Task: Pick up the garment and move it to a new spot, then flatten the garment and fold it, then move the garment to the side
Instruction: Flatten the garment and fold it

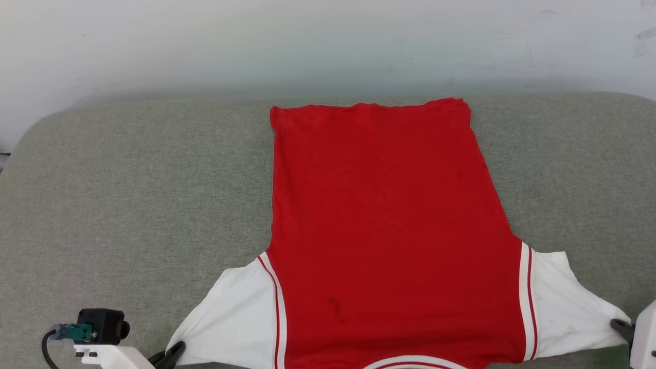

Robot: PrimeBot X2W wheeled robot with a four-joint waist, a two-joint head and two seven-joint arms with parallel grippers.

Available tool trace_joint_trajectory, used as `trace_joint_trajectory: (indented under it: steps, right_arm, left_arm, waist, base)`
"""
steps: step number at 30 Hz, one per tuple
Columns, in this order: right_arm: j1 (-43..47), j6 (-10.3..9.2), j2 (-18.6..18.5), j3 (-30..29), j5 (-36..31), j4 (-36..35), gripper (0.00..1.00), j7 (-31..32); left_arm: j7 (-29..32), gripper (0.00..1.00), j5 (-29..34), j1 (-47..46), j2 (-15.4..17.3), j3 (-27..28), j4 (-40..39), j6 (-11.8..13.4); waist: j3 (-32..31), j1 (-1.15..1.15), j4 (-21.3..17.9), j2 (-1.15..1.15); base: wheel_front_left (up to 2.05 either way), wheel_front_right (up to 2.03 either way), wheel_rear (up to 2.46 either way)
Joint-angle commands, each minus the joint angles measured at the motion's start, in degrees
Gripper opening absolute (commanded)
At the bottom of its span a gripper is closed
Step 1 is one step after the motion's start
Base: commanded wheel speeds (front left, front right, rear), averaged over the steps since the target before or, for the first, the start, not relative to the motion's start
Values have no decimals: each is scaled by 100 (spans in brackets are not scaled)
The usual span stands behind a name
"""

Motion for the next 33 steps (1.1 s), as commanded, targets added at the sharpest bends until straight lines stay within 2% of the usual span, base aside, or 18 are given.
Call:
trace_joint_trajectory:
  steps: [1, 8, 9, 10, 11, 13, 17, 24, 28, 33]
  right_arm:
    - [101, -10, 38, -72, -16, -78, 0, 41]
    - [159, -9, 279, -364, -161, -576, 0, 309]
    - [95, -9, 254, -399, -206, -672, 14, 273]
    - [38, -8, 224, -425, -252, -754, 66, 221]
    - [-5, -9, 233, -482, -260, -780, 100, 228]
    - [-161, -8, 361, -588, -189, -900, 100, 304]
    - [-572, -8, 352, -657, -141, -1416, 100, 532]
    - [-1519, -8, 113, -558, -223, -2147, 100, 1206]
    - [-2309, -8, -75, -486, -381, -2054, 100, 1604]
    - [-3339, -8, -325, -402, -550, -1577, 100, 2073]
  left_arm:
    - [11, 0, -40, 53, -5, 38, -50, 52]
    - [89, 0, -6, 42, -68, -79, -387, 115]
    - [101, 0, 30, 4, -68, -109, -462, 120]
    - [98, 0, 41, -31, -92, -142, -545, 123]
    - [75, 0, 11, -58, -154, -145, -620, 139]
    - [55, 0, -91, -74, -235, -110, -768, 178]
    - [93, 0, 6, -56, -193, -160, -1274, 225]
    - [391, 0, 198, -140, -91, -403, -2312, 311]
    - [497, 0, 374, -285, -44, -500, -2709, 342]
    - [516, 0, 529, -511, -53, -603, -2981, 302]
  waist:
    - [13, 1, 3, 0]
    - [146, 1, 78, 0]
    - [181, 1, 103, 0]
    - [215, 1, 128, 0]
    - [259, 1, 156, 0]
    - [356, 1, 204, 0]
    - [698, 1, 368, 0]
    - [1433, 1, 769, 0]
    - [1895, 1, 1064, 0]
    - [2404, 1, 1451, 0]
  base:
    - [0, 0, 0]
    - [0, 0, 0]
    - [0, 0, 0]
    - [0, 0, 0]
    - [0, 0, 0]
    - [0, 0, 0]
    - [0, 0, 0]
    - [0, 0, 0]
    - [0, 0, 0]
    - [0, 0, 0]
